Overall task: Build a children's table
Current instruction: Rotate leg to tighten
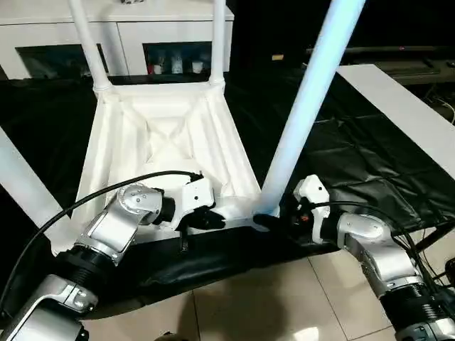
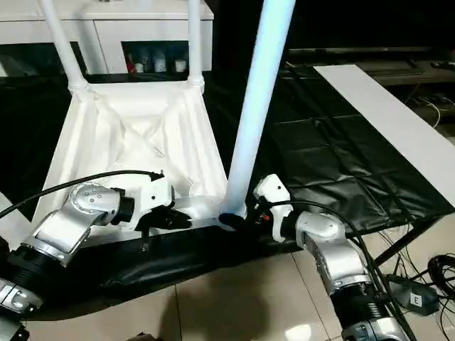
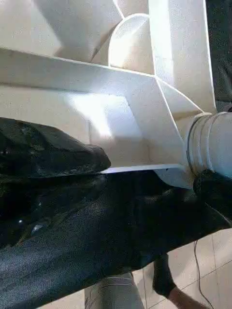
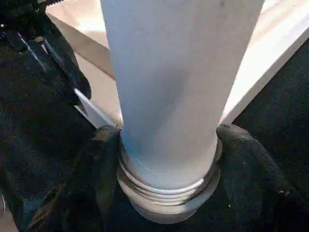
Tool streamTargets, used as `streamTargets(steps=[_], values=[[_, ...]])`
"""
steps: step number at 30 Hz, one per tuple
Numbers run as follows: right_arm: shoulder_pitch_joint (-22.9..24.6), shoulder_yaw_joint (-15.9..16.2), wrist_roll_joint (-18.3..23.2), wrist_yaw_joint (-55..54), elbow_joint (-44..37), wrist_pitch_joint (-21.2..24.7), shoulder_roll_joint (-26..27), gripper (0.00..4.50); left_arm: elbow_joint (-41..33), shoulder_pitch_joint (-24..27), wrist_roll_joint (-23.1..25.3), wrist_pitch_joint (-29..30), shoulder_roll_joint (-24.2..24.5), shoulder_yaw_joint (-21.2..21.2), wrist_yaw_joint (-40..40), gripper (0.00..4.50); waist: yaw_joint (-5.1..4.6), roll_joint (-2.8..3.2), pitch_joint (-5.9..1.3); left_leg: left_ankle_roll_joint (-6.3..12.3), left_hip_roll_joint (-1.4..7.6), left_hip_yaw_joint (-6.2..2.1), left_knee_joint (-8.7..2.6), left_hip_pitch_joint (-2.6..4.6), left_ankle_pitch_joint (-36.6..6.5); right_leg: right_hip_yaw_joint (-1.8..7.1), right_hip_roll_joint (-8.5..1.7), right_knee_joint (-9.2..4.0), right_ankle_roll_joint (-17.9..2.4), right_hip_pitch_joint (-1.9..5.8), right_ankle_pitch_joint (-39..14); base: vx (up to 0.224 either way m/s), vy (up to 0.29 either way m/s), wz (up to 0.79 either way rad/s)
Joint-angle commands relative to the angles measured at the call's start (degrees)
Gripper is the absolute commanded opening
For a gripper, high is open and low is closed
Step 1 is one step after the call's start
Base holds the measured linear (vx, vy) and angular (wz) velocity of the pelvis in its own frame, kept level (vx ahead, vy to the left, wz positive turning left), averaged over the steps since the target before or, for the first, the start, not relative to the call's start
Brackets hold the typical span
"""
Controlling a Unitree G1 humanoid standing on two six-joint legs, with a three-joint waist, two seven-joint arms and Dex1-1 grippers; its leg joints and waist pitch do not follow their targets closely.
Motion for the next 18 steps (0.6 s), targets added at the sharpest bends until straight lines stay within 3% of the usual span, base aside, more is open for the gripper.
streamTargets(steps=[1,8,10,12,13,14,15,18], values=[[0.1,-0.6,0.4,1.4,0.0,-1.0,-0.7,2.75,1.9,0.5,2.7,0.9,0.5,-2.8,-0.7,0.00,0.00,0.23,-3.33,0.07,4.09,-1.92,-4.44,1.30,-19.5,2.21,-3.37,-3.57,-11.9,1.64,-16.3,0.000,0.000,0.00],[0.7,-0.4,1.0,2.6,0.1,-0.4,-0.7,2.72,1.9,0.7,2.7,1.2,0.9,-2.9,-1.0,0.00,0.03,0.19,-3.34,-0.12,4.11,-1.95,-4.44,1.35,-19.8,2.19,-3.38,-3.57,-11.8,1.65,-16.7,0.000,0.000,0.00],[0.1,-0.9,0.0,-0.4,1.7,-0.8,0.5,2.72,2.3,0.7,2.9,1.8,0.7,-2.7,-0.1,0.00,0.00,0.29,-3.30,-0.27,4.09,-1.96,-4.46,1.36,-19.9,2.20,-3.43,-3.62,-11.9,1.56,-17.0,0.000,0.000,0.00],[-2.1,-3.2,-2.3,-11.6,6.6,-1.5,4.2,2.72,5.1,-0.5,3.5,3.5,-1.9,-1.4,5.3,0.00,-0.42,0.31,-3.13,-1.17,3.97,-2.02,-4.56,1.28,-21.6,2.14,-3.35,-3.71,-11.5,1.33,-19.4,0.000,0.000,0.00],[-3.2,-4.9,-3.0,-18.2,9.0,-1.2,6.6,2.71,6.8,-1.4,3.5,4.4,-3.9,-0.3,8.7,0.00,-0.63,0.25,-3.02,-1.65,3.87,-2.10,-4.63,1.29,-22.4,2.09,-3.39,-3.94,-11.2,1.25,-21.2,0.000,0.000,0.00],[-4.1,-6.4,-3.1,-23.4,10.9,-0.6,8.7,2.70,8.0,-2.1,3.5,5.2,-5.6,0.4,11.5,0.00,-1.05,0.21,-2.99,-3.53,3.78,-2.52,-4.56,1.80,-25.8,1.86,-3.59,-4.43,-9.7,0.87,-27.5,-0.060,0.001,-0.06],[-4.4,-7.0,-3.0,-25.4,11.5,-0.3,9.7,2.70,8.6,-2.5,3.5,5.5,-6.4,0.8,12.7,0.00,-1.29,0.19,-2.86,-3.89,3.69,-2.83,-4.60,1.80,-27.7,1.63,-3.63,-4.91,-8.1,0.83,-31.0,-0.068,0.011,-0.07],[-5.0,-8.0,-2.4,-29.9,12.5,0.2,13.0,2.70,10.4,-3.7,3.7,7.3,-9.5,2.1,18.0,0.00,-1.79,0.25,-2.67,-3.64,3.72,-3.01,-4.65,1.99,-30.9,1.55,-3.55,-5.74,-6.2,0.30,-33.8,-0.023,0.004,-0.02]])
